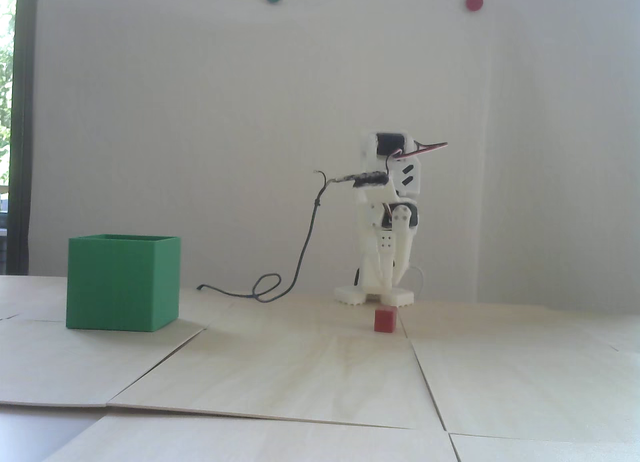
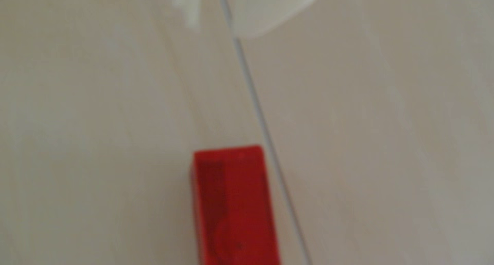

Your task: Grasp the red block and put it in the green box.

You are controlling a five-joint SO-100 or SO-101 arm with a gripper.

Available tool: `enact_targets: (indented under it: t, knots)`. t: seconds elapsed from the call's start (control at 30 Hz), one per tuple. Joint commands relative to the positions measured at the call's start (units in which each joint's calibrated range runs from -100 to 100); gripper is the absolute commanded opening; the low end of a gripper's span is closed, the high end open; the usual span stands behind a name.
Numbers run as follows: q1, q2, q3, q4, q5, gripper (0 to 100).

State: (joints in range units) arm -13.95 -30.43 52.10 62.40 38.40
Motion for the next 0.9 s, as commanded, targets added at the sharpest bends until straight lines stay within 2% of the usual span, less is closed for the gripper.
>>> enact_targets:
  t: [0.0,0.63,0.87]
  knots:
    - [0.16,4.73,-5.08,1.18,-0.3,2]
    - [-0.33,6.38,-12.26,-0.34,-2.64,2]
    - [1.36,18.62,-22.11,0.42,-2.74,2]
